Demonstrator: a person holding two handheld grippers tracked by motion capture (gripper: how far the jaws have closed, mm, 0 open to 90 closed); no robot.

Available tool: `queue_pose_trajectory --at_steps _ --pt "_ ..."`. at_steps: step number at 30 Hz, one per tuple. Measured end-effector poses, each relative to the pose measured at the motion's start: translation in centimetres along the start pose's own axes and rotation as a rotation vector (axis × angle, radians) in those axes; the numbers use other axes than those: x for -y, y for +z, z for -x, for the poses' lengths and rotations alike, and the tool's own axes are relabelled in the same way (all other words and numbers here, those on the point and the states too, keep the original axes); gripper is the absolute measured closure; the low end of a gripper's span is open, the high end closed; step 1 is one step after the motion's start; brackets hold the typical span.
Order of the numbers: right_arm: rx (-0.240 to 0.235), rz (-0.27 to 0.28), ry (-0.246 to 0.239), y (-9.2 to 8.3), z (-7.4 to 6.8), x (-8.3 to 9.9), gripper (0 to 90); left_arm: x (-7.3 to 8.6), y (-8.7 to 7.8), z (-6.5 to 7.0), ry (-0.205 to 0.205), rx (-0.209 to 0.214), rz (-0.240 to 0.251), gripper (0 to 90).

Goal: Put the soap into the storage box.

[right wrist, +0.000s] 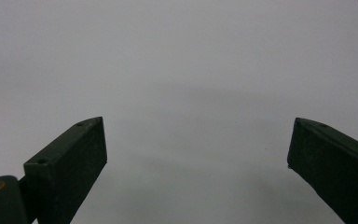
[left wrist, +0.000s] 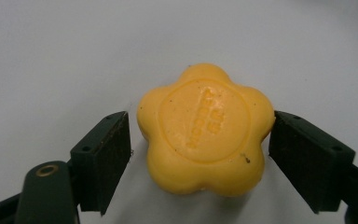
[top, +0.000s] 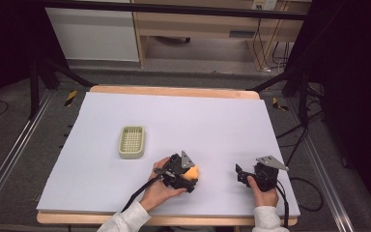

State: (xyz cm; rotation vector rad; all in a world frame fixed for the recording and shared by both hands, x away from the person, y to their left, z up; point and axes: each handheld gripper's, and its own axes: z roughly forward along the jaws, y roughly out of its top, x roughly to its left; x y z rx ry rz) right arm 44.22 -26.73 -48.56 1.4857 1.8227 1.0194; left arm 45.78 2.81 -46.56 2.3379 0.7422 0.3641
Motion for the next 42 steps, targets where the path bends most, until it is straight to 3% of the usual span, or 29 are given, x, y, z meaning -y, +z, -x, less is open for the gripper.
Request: queue_pose_trajectory --at_steps 13,42 --pt "0.0 0.0 0.001 0.0 0.0 -0.01 5.1 -0.01 0.67 0.19 0.005 -0.003 -0.005 23.4" --pt "-0.001 -0.004 0.001 0.02 -0.03 -0.02 5.1 -0.04 0.42 0.23 -0.009 -0.007 -0.009 24.3"
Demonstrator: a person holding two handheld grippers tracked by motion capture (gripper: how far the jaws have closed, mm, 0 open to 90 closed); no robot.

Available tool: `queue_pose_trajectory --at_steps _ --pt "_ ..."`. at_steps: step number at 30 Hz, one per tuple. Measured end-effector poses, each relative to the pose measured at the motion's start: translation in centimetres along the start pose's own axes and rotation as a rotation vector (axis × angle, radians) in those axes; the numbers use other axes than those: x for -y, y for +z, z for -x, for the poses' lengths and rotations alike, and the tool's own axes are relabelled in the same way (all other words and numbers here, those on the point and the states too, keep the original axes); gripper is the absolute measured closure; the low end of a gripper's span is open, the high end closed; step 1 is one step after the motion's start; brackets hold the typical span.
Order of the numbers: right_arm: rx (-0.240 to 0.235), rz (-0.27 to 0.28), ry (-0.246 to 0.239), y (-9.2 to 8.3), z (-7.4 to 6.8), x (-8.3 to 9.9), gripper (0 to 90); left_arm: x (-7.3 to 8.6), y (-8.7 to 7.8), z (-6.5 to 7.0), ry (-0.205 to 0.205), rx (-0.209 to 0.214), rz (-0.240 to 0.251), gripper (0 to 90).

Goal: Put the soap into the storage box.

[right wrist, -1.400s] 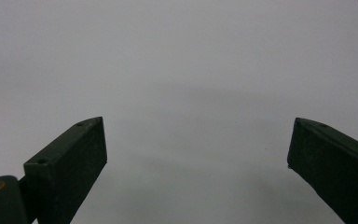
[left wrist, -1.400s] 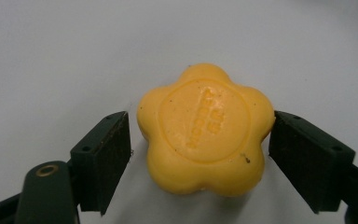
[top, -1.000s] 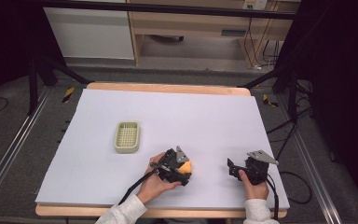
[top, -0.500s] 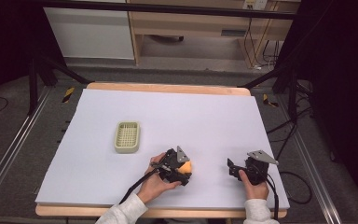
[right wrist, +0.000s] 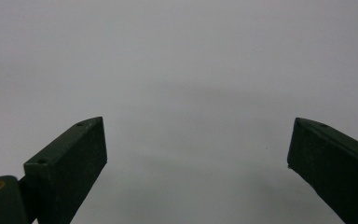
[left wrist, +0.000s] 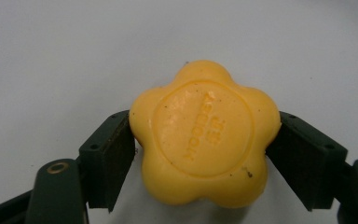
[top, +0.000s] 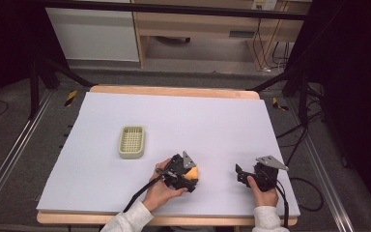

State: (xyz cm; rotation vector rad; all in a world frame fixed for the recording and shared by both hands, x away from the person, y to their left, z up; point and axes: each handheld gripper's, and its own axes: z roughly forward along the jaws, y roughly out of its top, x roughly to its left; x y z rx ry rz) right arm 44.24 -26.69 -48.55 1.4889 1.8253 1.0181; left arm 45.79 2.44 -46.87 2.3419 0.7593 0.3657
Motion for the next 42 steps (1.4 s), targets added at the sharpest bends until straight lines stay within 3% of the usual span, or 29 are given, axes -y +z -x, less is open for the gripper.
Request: queue_pose_trajectory --at_steps 21,30,37,42 --pt "0.0 0.002 0.001 0.0 0.0 0.0 5.1 0.1 -1.7 -0.7 0.011 -0.021 0.007 24.5" --pt "-0.001 0.0 0.001 0.0 0.0 0.0 5.1 0.1 -0.4 -1.2 -0.022 0.0 -0.01 24.4" --pt "-0.003 0.0 0.002 0.0 -0.1 0.0 5.1 0.0 0.1 -1.4 -0.005 0.008 -0.022 24.1" --pt "-0.006 0.0 0.001 0.0 0.0 0.0 5.1 0.3 0.1 -1.4 0.013 0.016 -0.005 23.9"
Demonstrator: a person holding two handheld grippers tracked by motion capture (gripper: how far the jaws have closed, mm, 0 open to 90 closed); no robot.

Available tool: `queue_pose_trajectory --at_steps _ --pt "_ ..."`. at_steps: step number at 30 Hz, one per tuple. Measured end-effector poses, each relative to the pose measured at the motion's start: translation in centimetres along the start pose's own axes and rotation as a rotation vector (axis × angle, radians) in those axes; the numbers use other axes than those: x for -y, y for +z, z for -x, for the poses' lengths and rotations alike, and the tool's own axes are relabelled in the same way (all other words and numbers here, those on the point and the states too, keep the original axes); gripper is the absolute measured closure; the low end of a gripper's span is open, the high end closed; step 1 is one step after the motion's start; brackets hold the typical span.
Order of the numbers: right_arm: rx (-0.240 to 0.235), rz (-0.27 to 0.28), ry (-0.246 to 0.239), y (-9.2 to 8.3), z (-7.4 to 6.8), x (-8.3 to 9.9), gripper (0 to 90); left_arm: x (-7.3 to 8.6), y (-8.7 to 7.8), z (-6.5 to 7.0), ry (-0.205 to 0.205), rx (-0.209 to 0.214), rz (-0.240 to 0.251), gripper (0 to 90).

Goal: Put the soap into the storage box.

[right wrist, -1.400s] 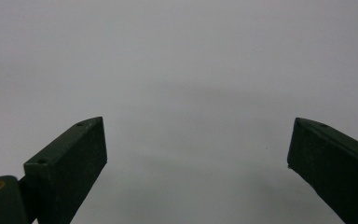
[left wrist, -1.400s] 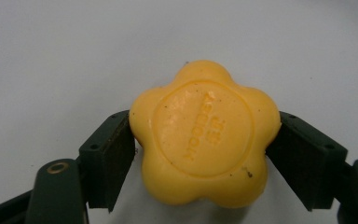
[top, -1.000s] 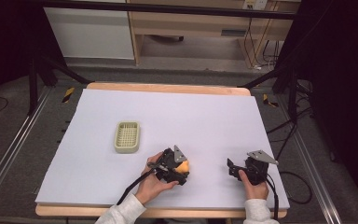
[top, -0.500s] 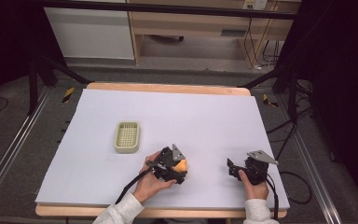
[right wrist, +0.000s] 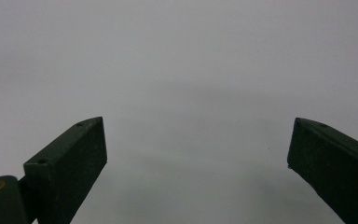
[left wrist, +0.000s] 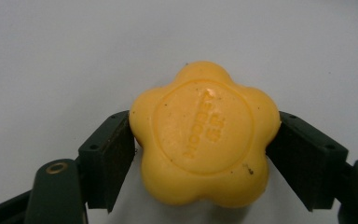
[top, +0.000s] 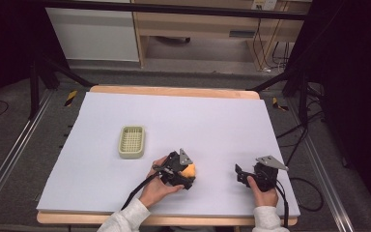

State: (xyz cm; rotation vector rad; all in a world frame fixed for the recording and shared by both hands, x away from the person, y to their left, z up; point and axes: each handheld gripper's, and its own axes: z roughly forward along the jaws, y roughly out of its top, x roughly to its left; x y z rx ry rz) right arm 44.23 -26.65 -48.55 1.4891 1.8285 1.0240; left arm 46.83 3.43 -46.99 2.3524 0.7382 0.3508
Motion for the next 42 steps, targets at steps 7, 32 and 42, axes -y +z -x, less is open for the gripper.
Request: queue_pose_trajectory --at_steps 7,32,42 --pt "-0.003 -0.005 0.002 0.0 0.0 0.0 5.1 0.2 -0.1 -0.2 0.015 0.006 0.002 23.6" --pt "-0.002 -0.005 0.002 0.0 0.0 0.0 5.0 0.0 -2.0 -0.9 -0.043 -0.034 0.006 24.5" --pt "-0.001 -0.005 0.003 0.0 0.0 0.0 5.0 -0.1 -5.4 -2.5 -0.057 -0.08 0.036 24.5"
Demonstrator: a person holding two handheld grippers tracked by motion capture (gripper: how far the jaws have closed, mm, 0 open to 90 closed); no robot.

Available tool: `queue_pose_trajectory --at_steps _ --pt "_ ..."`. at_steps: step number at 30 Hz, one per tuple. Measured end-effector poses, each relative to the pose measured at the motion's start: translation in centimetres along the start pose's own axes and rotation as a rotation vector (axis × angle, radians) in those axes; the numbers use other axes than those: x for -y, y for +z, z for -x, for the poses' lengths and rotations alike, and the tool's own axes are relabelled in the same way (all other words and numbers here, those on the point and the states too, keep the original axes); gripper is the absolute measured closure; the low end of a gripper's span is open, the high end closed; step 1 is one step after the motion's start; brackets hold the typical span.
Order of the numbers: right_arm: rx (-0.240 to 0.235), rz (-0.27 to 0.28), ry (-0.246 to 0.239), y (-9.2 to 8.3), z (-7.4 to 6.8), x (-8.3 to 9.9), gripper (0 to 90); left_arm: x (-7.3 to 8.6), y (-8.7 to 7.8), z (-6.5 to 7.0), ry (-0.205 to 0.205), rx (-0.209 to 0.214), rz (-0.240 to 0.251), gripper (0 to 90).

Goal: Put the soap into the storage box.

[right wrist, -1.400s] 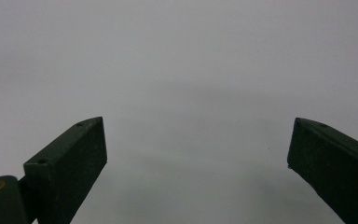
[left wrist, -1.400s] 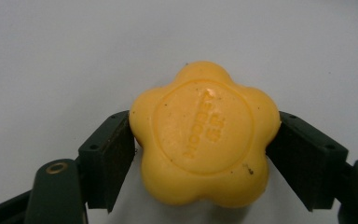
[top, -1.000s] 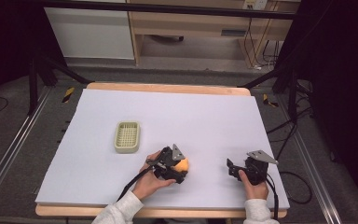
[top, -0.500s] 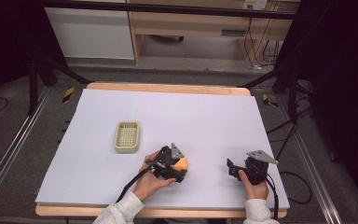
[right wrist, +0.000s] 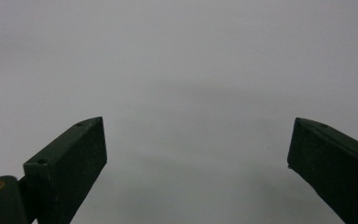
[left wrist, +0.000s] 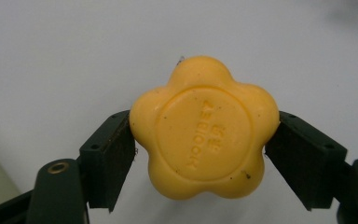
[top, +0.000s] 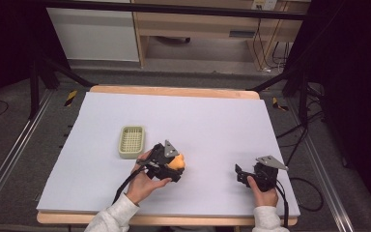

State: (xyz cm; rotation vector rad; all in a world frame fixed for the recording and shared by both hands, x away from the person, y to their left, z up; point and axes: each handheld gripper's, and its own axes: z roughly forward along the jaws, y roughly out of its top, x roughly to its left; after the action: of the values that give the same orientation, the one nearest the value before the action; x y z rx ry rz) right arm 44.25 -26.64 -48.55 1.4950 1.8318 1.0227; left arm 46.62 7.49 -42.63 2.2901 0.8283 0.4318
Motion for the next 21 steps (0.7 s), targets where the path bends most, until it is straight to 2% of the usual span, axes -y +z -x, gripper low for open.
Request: queue_pose_trajectory --at_steps 10,21 --pt "0.003 -0.004 0.0 0.1 0.0 0.0 5.0 1.2 -3.6 -3.3 -0.056 -0.062 0.047 24.5" --pt "0.005 -0.003 -0.003 0.1 0.0 0.0 5.0 2.1 -5.9 -6.6 -0.127 -0.134 0.066 24.5"
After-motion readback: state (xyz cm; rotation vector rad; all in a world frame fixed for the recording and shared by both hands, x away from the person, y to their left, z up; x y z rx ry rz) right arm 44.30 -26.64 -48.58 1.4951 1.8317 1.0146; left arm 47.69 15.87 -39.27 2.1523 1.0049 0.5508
